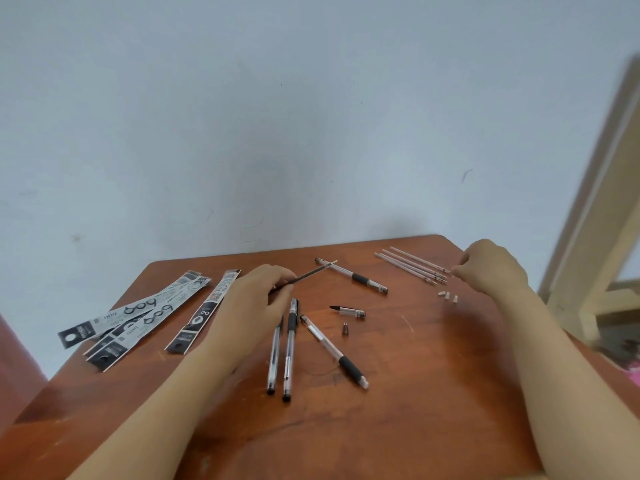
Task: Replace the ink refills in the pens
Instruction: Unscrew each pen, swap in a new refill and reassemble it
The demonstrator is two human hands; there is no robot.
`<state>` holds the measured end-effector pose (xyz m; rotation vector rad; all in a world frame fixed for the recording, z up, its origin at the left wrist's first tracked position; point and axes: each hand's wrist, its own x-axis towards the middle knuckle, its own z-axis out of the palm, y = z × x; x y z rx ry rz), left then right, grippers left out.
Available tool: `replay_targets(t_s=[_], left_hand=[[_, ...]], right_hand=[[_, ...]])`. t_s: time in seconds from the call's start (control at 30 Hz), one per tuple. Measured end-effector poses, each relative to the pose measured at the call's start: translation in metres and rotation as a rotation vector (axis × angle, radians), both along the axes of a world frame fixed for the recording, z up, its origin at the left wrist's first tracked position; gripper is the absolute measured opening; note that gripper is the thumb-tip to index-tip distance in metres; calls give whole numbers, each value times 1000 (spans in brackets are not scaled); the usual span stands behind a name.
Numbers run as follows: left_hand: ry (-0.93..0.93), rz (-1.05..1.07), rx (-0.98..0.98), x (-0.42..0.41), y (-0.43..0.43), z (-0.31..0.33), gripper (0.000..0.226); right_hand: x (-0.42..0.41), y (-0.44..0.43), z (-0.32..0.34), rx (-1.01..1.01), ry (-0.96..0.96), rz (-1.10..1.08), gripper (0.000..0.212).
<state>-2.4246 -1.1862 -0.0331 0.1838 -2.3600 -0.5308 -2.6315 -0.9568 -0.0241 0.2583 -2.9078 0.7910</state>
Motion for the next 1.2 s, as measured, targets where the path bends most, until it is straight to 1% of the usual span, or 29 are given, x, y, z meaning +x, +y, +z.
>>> replay_targets(t_s=[0.1,0.17,0.23,0.4,0.53,0.6,0.63,0.67,0.73,0.77,0.8,0.83,0.9,0.97,1.03,1.13,1.2], left_hand=[[-6,-3,-19,0,1,0,18],[-11,-4,-29,0,1,0,18],[-14,-9,-30,0,2,0,18],[-22,-26,-22,0,4,0,18],[-27,-34,12,0,6,0,17],[-40,-38,20,1,8,1,15],[-44,-40,23,1,8,1,14],[-46,-42,29,2,9,1,13],[-41,-42,51,2,10,2,11],[-34,-42,67,2,11,2,12],[-25,-46,88,3,12,2,14],[-16,-56,108,3,13,3,18],[0,-89,137,4,15,4,27],[7,-127,153,5,18,5,30],[3,-149,153,6,20,5,29],[-39,-150,121,5,17,2,25],[-61,-149,119,4,15,1,22]], right_hand=[[-5,2,-5,58,-63,-9,7],[-7,2,-6,75,-87,-7,9],[-9,2,-9,77,-84,-12,3],[-11,0,-14,116,-126,-21,14],[-11,1,-13,143,-175,-6,17],[-7,1,-10,154,-154,-3,13],[-3,0,-7,145,-114,-9,9],[0,-1,-3,126,-61,-21,11],[10,-8,4,18,78,14,26],[17,-13,9,-82,121,97,32],[26,-20,13,-192,109,224,35],[39,-28,17,-307,50,372,34],[69,-44,21,-498,-168,655,21],[89,-56,18,-556,-325,839,18],[99,-64,12,-620,-375,908,16],[103,-69,9,-793,-427,913,14],[103,-70,7,-835,-440,906,18]])
